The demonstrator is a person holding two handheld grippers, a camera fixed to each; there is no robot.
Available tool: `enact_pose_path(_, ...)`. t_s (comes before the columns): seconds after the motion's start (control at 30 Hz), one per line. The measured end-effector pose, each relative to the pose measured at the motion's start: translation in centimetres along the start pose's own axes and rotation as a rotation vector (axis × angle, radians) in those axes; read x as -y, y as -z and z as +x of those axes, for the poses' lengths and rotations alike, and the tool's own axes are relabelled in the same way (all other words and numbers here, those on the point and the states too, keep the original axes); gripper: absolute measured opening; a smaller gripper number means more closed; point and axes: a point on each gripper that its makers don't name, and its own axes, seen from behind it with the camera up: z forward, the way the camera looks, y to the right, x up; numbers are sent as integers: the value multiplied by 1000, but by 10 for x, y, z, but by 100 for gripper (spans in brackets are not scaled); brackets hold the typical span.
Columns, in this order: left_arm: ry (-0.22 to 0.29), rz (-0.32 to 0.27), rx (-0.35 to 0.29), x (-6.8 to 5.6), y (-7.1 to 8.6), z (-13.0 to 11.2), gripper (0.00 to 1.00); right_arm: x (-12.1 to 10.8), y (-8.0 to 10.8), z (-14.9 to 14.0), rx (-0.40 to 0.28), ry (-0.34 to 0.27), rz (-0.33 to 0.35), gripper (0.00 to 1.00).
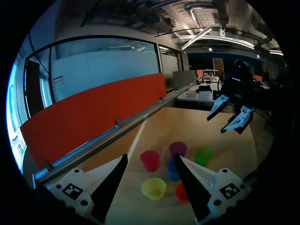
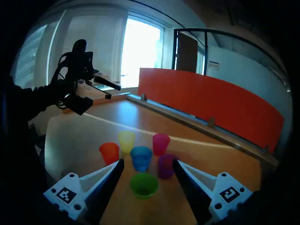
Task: Pour water
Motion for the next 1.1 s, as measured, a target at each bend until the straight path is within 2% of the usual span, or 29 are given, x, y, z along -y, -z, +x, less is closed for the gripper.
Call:
enact_pose_path(0.3, 6, -10, 26, 1, -10, -9, 91, 4, -16, -38, 77, -18, 39, 100)
enact_pose_path(0.5, -13, -22, 53, -3, -18, -19, 91, 8, -23, -63, 124, -31, 60, 100)
enact_pose_path(1.1, -20, -20, 71, -2, -29, -29, 91, 10, -40, -113, 214, -34, 80, 100)
